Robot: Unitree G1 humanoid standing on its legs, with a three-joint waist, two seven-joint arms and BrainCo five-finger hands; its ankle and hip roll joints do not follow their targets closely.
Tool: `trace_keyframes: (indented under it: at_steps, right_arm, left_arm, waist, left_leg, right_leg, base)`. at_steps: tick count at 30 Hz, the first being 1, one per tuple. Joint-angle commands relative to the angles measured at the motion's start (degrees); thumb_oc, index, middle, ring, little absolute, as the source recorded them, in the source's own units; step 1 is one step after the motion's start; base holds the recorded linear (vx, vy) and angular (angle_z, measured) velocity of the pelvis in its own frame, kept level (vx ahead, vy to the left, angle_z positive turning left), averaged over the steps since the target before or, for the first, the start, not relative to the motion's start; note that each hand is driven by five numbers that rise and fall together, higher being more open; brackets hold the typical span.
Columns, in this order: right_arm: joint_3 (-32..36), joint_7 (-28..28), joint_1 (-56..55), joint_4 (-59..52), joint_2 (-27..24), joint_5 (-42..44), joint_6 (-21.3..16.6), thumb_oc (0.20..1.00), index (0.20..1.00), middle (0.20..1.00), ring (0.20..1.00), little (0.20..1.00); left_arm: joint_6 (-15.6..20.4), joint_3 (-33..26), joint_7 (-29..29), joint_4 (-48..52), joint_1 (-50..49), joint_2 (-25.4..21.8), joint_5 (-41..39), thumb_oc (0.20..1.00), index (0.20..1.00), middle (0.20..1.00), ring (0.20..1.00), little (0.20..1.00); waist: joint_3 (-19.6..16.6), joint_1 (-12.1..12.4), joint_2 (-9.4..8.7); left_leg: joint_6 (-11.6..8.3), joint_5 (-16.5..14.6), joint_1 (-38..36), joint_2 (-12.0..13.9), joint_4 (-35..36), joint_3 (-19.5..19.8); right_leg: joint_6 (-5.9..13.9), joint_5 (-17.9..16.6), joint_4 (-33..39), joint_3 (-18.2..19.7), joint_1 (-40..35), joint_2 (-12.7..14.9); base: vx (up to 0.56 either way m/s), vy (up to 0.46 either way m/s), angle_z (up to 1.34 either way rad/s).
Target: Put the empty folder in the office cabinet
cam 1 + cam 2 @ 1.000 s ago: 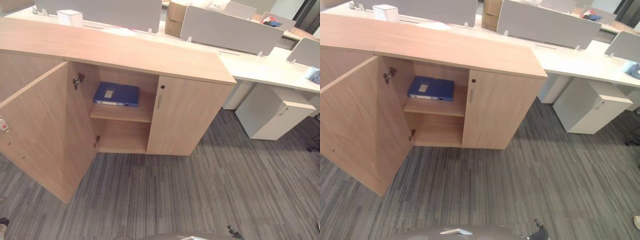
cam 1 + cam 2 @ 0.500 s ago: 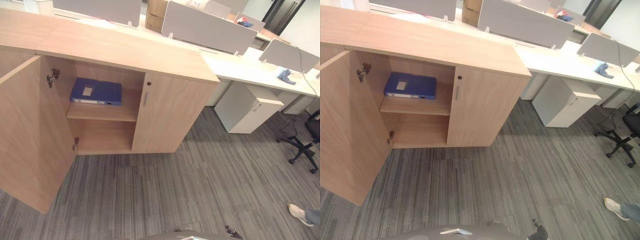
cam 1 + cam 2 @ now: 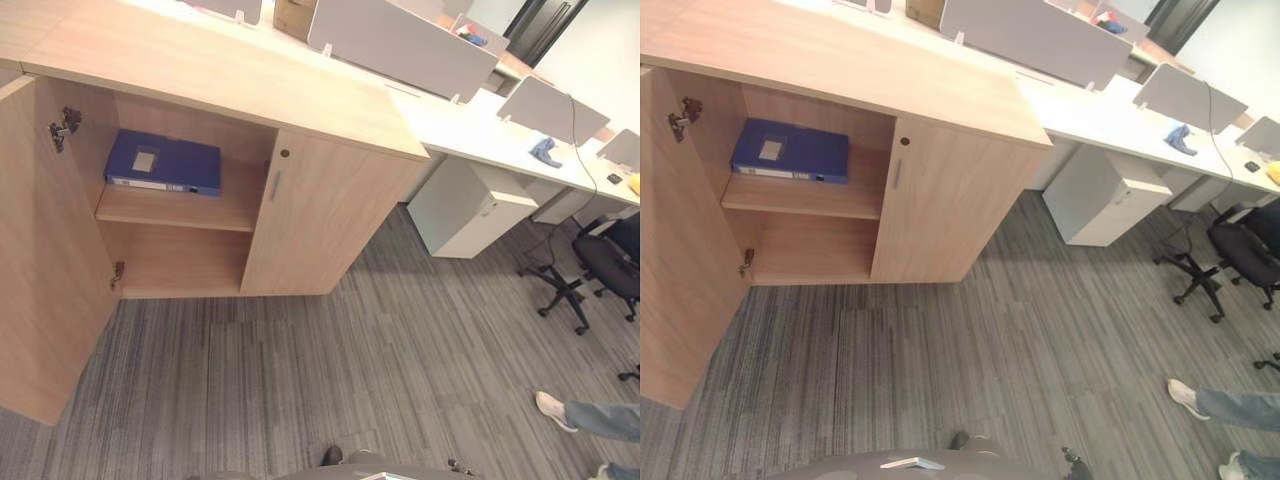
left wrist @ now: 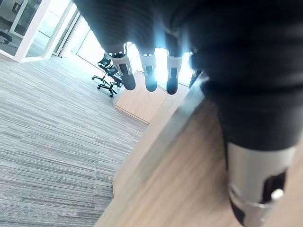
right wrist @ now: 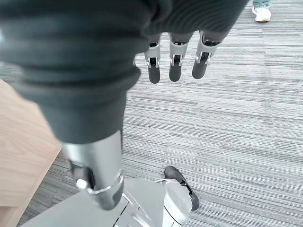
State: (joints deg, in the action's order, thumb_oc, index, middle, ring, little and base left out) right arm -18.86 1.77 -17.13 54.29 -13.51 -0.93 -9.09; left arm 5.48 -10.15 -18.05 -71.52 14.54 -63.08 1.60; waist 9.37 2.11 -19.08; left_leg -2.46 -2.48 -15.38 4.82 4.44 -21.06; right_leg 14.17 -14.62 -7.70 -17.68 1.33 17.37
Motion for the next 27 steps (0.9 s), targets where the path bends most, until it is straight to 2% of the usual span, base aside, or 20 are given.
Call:
trace_keyframes:
  at_steps: [1, 3, 4, 5, 7, 9, 10, 11, 12, 14, 15, 16, 19, 20, 22, 24, 25, 27]
  right_arm:
    - [-0.6, -0.6, 2.5, -0.4, -2.9, 2.7, -1.2, 1.0, 1.0, 1.0, 1.0, 1.0]
    - [-0.3, -0.4, 2.3, -0.8, -2.8, 2.9, -1.1, 1.0, 1.0, 1.0, 1.0, 1.0]
    - [-0.3, -0.4, 2.3, -0.8, -2.8, 2.9, -1.1, 1.0, 1.0, 1.0, 1.0, 1.0]
    - [0.0, -0.3, 2.3, -0.7, -2.6, 2.9, -1.0, 1.0, 1.0, 1.0, 1.0, 1.0]
    - [0.5, -0.4, 2.3, -0.3, -2.4, 2.8, -0.8, 1.0, 1.0, 1.0, 1.0, 1.0]
    - [0.7, -0.4, 2.4, -0.1, -2.3, 2.7, -0.7, 1.0, 1.0, 1.0, 1.0, 1.0]
    - [1.3, -0.4, 2.6, 0.4, -2.1, 2.4, -0.5, 1.0, 1.0, 1.0, 1.0, 1.0]
    - [1.3, -0.4, 2.6, 0.4, -2.1, 2.4, -0.5, 1.0, 1.0, 1.0, 1.0, 1.0]
    - [1.7, -0.4, 2.9, 1.3, -1.7, 2.1, -0.1, 1.0, 1.0, 1.0, 1.0, 1.0]
    - [2.0, -0.6, 3.3, 2.2, -1.1, 2.1, 0.2, 1.0, 1.0, 1.0, 1.0, 1.0]
    - [2.5, -0.7, 3.4, 2.6, -1.1, 2.0, 0.5, 1.0, 1.0, 1.0, 1.0, 1.0]
    - [2.5, -0.7, 3.4, 2.6, -1.1, 2.0, 0.5, 1.0, 1.0, 1.0, 1.0, 1.0]
    - [3.4, -0.8, 3.5, 2.4, -2.3, 1.2, 0.8, 1.0, 1.0, 1.0, 1.0, 1.0]
    - [3.4, -0.8, 3.5, 2.4, -2.3, 1.2, 0.8, 1.0, 1.0, 1.0, 1.0, 1.0]
    - [3.6, -0.8, 3.3, 1.5, -3.5, 0.7, 0.8, 1.0, 1.0, 1.0, 1.0, 1.0]
    - [3.6, -0.8, 3.4, 1.5, -3.4, 0.7, 0.8, 1.0, 1.0, 1.0, 1.0, 1.0]
    - [3.8, -0.8, 3.2, 0.6, -4.4, 0.4, 0.8, 1.0, 1.0, 1.0, 1.0, 1.0]
    - [3.9, -0.8, 3.1, 0.0, -5.4, 0.2, 0.7, 1.0, 1.0, 1.0, 1.0, 1.0]
  left_arm:
    - [4.2, 3.6, 1.3, 3.5, 1.5, -1.1, 3.4, 1.0, 1.0, 1.0, 1.0, 1.0]
    - [4.7, 4.7, 2.8, 3.9, 1.3, 2.6, 1.8, 1.0, 1.0, 1.0, 1.0, 1.0]
    - [4.7, 4.7, 2.8, 3.9, 1.3, 2.6, 1.8, 1.0, 1.0, 1.0, 1.0, 1.0]
    - [5.0, 5.7, 4.3, 4.6, 0.5, 6.7, 0.5, 1.0, 1.0, 1.0, 1.0, 1.0]
    - [5.4, 7.4, 5.7, 7.1, -1.4, 11.6, 0.4, 1.0, 1.0, 1.0, 1.0, 1.0]
    - [5.6, 7.9, 6.1, 7.6, -2.0, 13.0, 0.3, 1.0, 1.0, 1.0, 1.0, 1.0]
    - [5.8, 8.5, 7.2, 7.8, -3.2, 16.7, -0.5, 1.0, 1.0, 1.0, 1.0, 1.0]
    - [5.8, 8.5, 7.2, 7.8, -3.2, 16.8, -0.5, 1.0, 1.0, 1.0, 1.0, 1.0]
    - [5.6, 9.2, 7.7, 7.0, -4.0, 21.3, -1.7, 1.0, 1.0, 1.0, 1.0, 1.0]
    - [5.4, 9.5, 8.0, 5.8, -4.5, 24.9, -2.6, 1.0, 1.0, 1.0, 1.0, 1.0]
    - [5.5, 10.0, 8.7, 5.0, -5.1, 27.7, -3.4, 1.0, 1.0, 1.0, 1.0, 1.0]
    - [5.5, 10.0, 8.7, 5.0, -5.1, 27.7, -3.4, 1.0, 1.0, 1.0, 1.0, 1.0]
    - [5.4, 10.9, 9.3, 7.1, -4.6, 29.7, -5.0, 1.0, 1.0, 1.0, 1.0, 1.0]
    - [5.4, 10.9, 9.3, 7.1, -4.6, 29.7, -5.0, 1.0, 1.0, 1.0, 1.0, 1.0]
    - [5.7, 10.9, 8.7, 7.2, -2.2, 27.9, -5.9, 1.0, 1.0, 1.0, 1.0, 1.0]
    - [5.7, 10.9, 8.7, 7.2, -2.2, 27.8, -5.9, 1.0, 1.0, 1.0, 1.0, 1.0]
    - [5.7, 10.5, 8.2, 6.7, -0.3, 25.7, -6.3, 1.0, 1.0, 1.0, 1.0, 1.0]
    - [5.8, 9.9, 7.5, 6.0, 1.9, 23.2, -7.2, 1.0, 1.0, 1.0, 1.0, 1.0]
  waist:
    - [-0.7, -3.5, -0.17]
    - [-1.0, -4.1, -0.09]
    - [-1.0, -4.1, -0.09]
    - [-1.3, -4.6, 0.11]
    - [-1.4, -5.0, 0.55]
    - [-1.5, -5.2, 0.7]
    - [-2.0, -5.7, 0.77]
    - [-2.0, -5.7, 0.83]
    - [-2.4, -6.4, 1.31]
    - [-2.9, -7.1, 1.76]
    - [-3.2, -7.7, 2.87]
    - [-3.2, -7.7, 2.87]
    - [-4.4, -9.3, 4.97]
    - [-4.4, -9.3, 4.97]
    - [-5.4, -10.6, 6.44]
    - [-5.5, -10.6, 6.21]
    - [-5.9, -11.3, 7.36]
    - [-6.5, -11.8, 8.35]
  left_leg:
    - [-2.41, -4.4, -0.7, 0.5, 0.6, -0.2]
    - [-2.35, -4.5, -0.7, 0.2, 0.6, 0.0]
    - [-2.35, -4.5, -0.7, 0.2, 0.6, 0.0]
    - [-2.29, -4.6, -0.8, -0.1, 0.6, 0.3]
    - [-2.16, -4.6, -0.7, -0.3, 0.6, 0.7]
    - [-2.12, -4.6, -0.7, -0.4, 0.6, 0.8]
    - [-2.02, -4.5, -0.5, -1.0, 0.6, 1.1]
    - [-2.02, -4.5, -0.5, -1.0, 0.6, 1.1]
    - [-1.93, -4.6, -0.8, -1.1, 0.6, 1.2]
    - [-1.9, -4.6, -0.9, -1.3, 0.6, 0.9]
    - [-1.94, -5.1, -1.5, -1.1, 0.6, 0.5]
    - [-1.94, -5.1, -1.5, -1.1, 0.6, 0.5]
    - [-2.04, -5.1, -1.6, -1.3, 0.6, 0.0]
    - [-2.04, -5.1, -1.6, -1.3, 0.6, 0.0]
    - [-2.31, -4.7, -1.5, -1.0, 0.6, -0.6]
    - [-2.3, -4.5, -1.3, -1.3, 0.6, -0.5]
    - [-2.46, -4.5, -1.4, -0.8, 0.6, -0.8]
    - [-2.73, -4.2, -1.3, -0.4, 0.6, -1.2]
  right_leg:
    - [0.83, -14.5, 9.4, 2.2, 6.5, 1.9]
    - [0.83, -14.1, 9.5, 2.5, 6.4, 1.9]
    - [0.83, -14.1, 9.5, 2.5, 6.4, 1.9]
    - [0.83, -13.8, 9.5, 2.8, 6.3, 2.0]
    - [0.83, -13.6, 9.5, 3.2, 6.2, 2.2]
    - [0.83, -13.5, 9.6, 3.4, 6.2, 2.3]
    - [0.83, -13.1, 9.7, 3.9, 6.3, 2.8]
    - [0.83, -13.1, 9.7, 3.9, 6.4, 2.8]
    - [0.83, -12.5, 9.7, 4.4, 6.3, 2.7]
    - [0.83, -11.9, 9.7, 5.0, 6.5, 2.7]
    - [0.83, -10.7, 10.1, 5.8, 6.3, 2.1]
    - [0.83, -10.7, 10.1, 5.8, 6.3, 2.1]
    - [0.83, -9.3, 10.2, 6.8, 6.7, 1.6]
    - [0.83, -9.3, 10.2, 6.8, 6.7, 1.6]
    - [0.83, -8.1, 10.4, 7.1, 7.1, 1.0]
    - [0.83, -8.2, 10.3, 7.2, 7.4, 1.2]
    - [0.83, -7.4, 10.4, 7.3, 7.2, 0.5]
    - [0.77, -6.6, 10.4, 7.4, 7.4, 0.0]
  base:
    - [0.0, 0.0, 0.0]
    - [0.0, 0.0, 0.0]
    - [0.0, 0.0, 0.0]
    - [0.0, 0.0, 0.0]
    - [0.0, -0.004, 0.03]
    - [0.0, -0.003, 0.02]
    - [0.0, 0.0, 0.0]
    - [0.0, 0.0, 0.0]
    - [0.02, -0.007, -0.04]
    - [0.02, -0.015, -0.27]
    - [0.02, -0.008, -0.31]
    - [0.03, -0.008, -0.42]
    - [0.03, -0.018, -0.41]
    - [0.04, -0.038, -0.17]
    - [0.02, -0.039, -0.14]
    - [0.01, -0.021, -0.13]
    - [0.03, -0.038, -0.2]
    - [0.03, -0.052, -0.15]
